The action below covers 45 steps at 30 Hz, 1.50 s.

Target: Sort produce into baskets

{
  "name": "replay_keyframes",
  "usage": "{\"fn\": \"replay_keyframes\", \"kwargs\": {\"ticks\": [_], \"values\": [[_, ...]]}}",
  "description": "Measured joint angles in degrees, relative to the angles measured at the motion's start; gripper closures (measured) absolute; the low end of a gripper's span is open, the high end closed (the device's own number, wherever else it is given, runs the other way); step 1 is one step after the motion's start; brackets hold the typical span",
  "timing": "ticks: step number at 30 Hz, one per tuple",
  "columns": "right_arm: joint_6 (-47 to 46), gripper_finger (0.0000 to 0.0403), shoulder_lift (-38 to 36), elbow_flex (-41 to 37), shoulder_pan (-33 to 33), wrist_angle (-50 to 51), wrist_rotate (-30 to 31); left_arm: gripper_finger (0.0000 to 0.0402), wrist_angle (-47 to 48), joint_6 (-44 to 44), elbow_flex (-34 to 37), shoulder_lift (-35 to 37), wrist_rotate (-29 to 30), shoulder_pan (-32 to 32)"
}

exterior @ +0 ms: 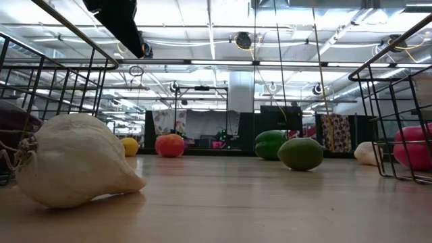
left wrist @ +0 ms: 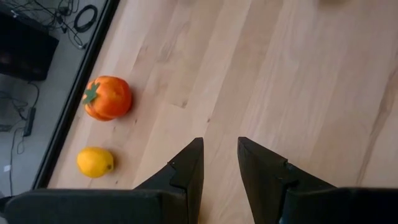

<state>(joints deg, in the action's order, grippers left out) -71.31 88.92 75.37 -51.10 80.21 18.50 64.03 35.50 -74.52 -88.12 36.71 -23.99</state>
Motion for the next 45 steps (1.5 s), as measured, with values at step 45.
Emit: {"fn": "replay_keyframes", "kwargs": {"ticks": [45], "values": [[12.4,0.0225,-2.4,3.4,26.6,4.9,33.4,0.0294,-28.8,-7.5,0.0,-4.1,-4.4,-1.5]]}}
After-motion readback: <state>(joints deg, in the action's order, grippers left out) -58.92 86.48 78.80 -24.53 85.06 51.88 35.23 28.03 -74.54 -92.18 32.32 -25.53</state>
